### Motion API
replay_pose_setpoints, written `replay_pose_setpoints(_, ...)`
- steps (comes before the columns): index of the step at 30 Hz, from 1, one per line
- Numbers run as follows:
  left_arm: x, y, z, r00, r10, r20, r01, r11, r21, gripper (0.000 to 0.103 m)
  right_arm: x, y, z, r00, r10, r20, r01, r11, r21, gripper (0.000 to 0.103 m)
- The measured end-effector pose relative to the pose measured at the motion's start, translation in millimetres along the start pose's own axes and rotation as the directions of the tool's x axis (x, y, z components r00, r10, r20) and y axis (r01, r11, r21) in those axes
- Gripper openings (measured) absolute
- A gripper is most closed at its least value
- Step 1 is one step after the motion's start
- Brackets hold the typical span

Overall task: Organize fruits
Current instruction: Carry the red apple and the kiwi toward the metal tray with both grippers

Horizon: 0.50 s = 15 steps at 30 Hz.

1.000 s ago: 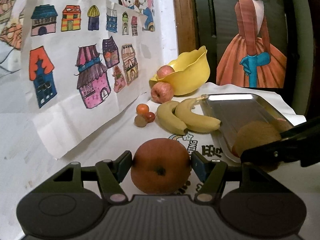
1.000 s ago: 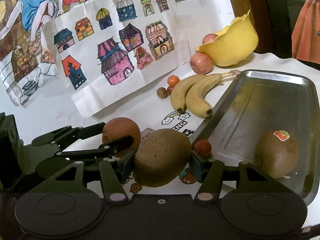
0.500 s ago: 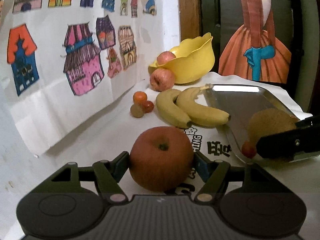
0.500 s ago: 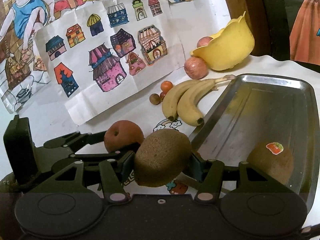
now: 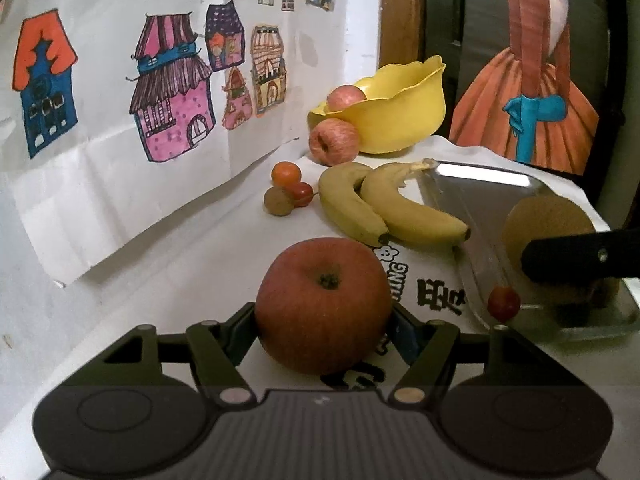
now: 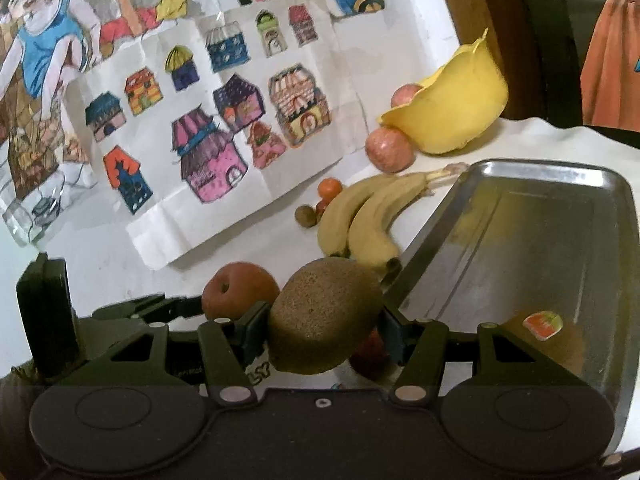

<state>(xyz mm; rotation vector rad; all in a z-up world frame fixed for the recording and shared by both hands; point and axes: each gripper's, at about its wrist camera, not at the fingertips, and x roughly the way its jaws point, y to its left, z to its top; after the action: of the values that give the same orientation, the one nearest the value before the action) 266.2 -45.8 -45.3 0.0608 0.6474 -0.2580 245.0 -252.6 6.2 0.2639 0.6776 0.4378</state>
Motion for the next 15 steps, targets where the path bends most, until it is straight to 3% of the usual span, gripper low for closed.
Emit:
replay_pose_setpoints(8, 6, -8, 8, 0.999, -0.051, -0.017, 0.049, 0.995, -0.085, 0.073, -20, -32, 16, 0.994, -0.065, 0.085, 0.062, 0.997, 0.038, 0.061)
replay_pose_setpoints(15, 10, -31, 20, 0.997, -0.080, 0.010, 0.081, 0.993, -0.083, 0.073, -26, -67, 15, 0.982, -0.161, 0.098, 0.156, 0.986, 0.061, 0.061)
